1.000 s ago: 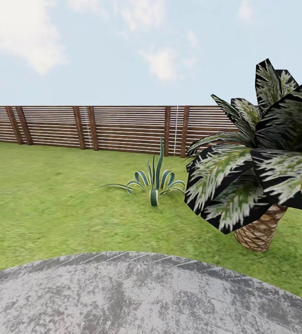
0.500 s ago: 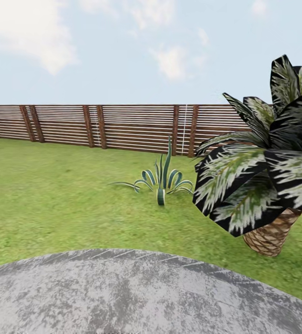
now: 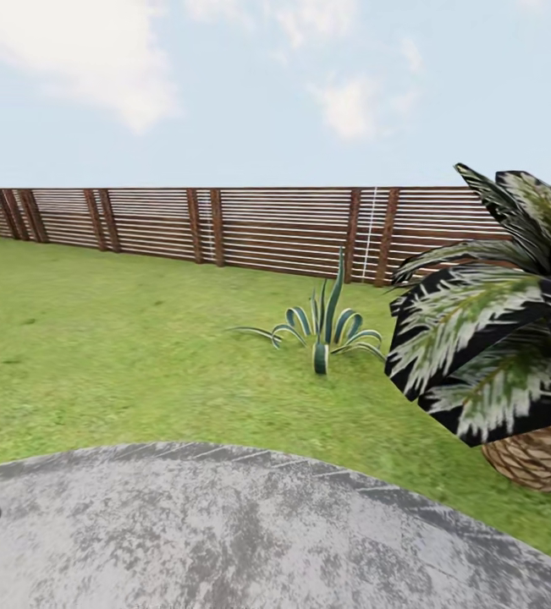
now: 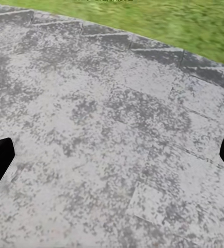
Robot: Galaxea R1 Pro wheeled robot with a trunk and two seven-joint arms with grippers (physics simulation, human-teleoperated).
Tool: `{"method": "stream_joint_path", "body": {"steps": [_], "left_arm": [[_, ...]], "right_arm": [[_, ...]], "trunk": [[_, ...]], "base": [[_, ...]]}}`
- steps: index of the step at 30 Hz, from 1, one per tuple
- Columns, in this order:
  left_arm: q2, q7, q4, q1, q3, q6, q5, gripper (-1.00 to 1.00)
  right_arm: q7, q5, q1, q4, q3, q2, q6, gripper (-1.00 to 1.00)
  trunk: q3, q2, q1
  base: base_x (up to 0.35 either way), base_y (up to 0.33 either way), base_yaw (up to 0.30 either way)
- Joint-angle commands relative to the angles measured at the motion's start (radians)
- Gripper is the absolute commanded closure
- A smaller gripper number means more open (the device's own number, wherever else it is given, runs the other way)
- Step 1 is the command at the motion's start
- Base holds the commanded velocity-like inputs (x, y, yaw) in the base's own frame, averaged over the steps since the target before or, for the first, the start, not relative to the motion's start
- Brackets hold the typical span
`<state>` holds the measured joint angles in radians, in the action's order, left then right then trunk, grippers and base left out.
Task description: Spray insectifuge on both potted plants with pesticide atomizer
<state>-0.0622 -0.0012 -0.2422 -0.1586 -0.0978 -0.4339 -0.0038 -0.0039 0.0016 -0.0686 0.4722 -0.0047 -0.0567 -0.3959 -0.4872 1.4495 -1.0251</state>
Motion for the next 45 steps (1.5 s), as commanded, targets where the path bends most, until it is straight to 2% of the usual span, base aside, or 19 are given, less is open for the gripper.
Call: {"method": "stream_joint_path", "body": {"steps": [1,16,30,45], "left_arm": [[0.000,0.000,0.001,-0.001,-0.002,-0.003,-0.001,-1.00],[-0.001,0.002,0.000,-0.001,-0.001,-0.003,-0.001,-1.00],[-0.001,0.002,0.000,-0.001,-0.006,-0.003,-0.001,-1.00],[-0.003,0.002,-0.001,-0.001,-0.006,-0.007,-0.001,-1.00]], "right_arm": [[0.000,0.000,0.000,0.000,-0.001,0.000,-0.003,-1.00],[-0.001,0.000,0.000,0.003,-0.001,0.000,-0.005,-1.00],[-0.001,0.000,0.000,0.002,0.000,0.000,-0.005,-1.00],[0.000,0.000,0.000,-0.001,0.002,0.000,-0.004,-1.00]], "trunk": [[-0.002,0.001,0.000],[-0.007,0.001,0.000],[-0.009,0.001,0.000],[-0.009,0.001,0.000]], "base": [[0.000,0.000,0.264],[0.000,-0.002,0.270],[-0.075,-0.193,0.273],[-0.018,-0.010,0.275]]}}
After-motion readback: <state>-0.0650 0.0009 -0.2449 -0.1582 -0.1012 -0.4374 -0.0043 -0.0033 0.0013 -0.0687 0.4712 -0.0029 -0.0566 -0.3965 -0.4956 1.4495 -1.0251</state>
